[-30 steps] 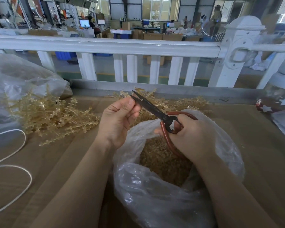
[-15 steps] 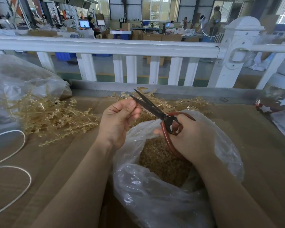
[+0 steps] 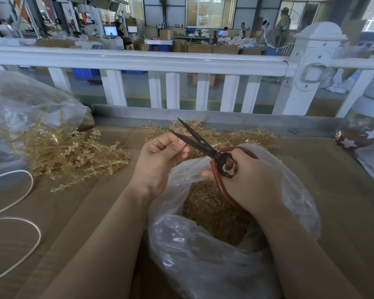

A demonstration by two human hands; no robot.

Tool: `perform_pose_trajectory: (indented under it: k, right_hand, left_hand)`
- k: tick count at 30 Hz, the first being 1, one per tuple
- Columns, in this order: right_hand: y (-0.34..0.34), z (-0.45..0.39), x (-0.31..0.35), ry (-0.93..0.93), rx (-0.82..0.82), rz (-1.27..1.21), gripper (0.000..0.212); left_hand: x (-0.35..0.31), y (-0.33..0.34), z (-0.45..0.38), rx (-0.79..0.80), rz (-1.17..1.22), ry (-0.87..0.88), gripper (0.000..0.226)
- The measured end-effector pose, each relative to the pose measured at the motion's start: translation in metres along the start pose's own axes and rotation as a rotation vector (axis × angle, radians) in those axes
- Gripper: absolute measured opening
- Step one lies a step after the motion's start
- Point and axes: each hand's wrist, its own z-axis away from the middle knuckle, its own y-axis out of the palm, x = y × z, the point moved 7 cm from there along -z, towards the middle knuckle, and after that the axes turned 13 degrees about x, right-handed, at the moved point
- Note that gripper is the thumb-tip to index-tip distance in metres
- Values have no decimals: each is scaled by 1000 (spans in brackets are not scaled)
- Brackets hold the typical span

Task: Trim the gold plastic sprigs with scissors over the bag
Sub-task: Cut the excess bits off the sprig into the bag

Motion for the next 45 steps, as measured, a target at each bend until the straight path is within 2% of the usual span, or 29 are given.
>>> perform_pose_trajectory:
  k: [7,11,23,30,35,41,45]
  right_hand:
    - [2,-2,-2,21,17,-4,83]
    - [-2,-1,0,18,-37,35,69]
    - [-4,1,1,4,-57,31,51]
    - [-6,3,4,-15,-80,12,52]
    - [-6,2,2,8,-80,1,54]
    - [-8,3,1,24,-69,3,64]
    - [-7,3,0,26,-78,19,59]
  left_hand:
    - [3,1,-1,38,4,-3,12]
    - [4,1,-1,34,14,4,9]
    - [3,4,-2,44,24,12,14]
    - [-3,5,0,14,-69,52,20]
    - [-8,6,1,-5,-125,89,10]
    - [-8,11,0,52,-263,96,22]
    - [-10,12,1,65,-244,93,16]
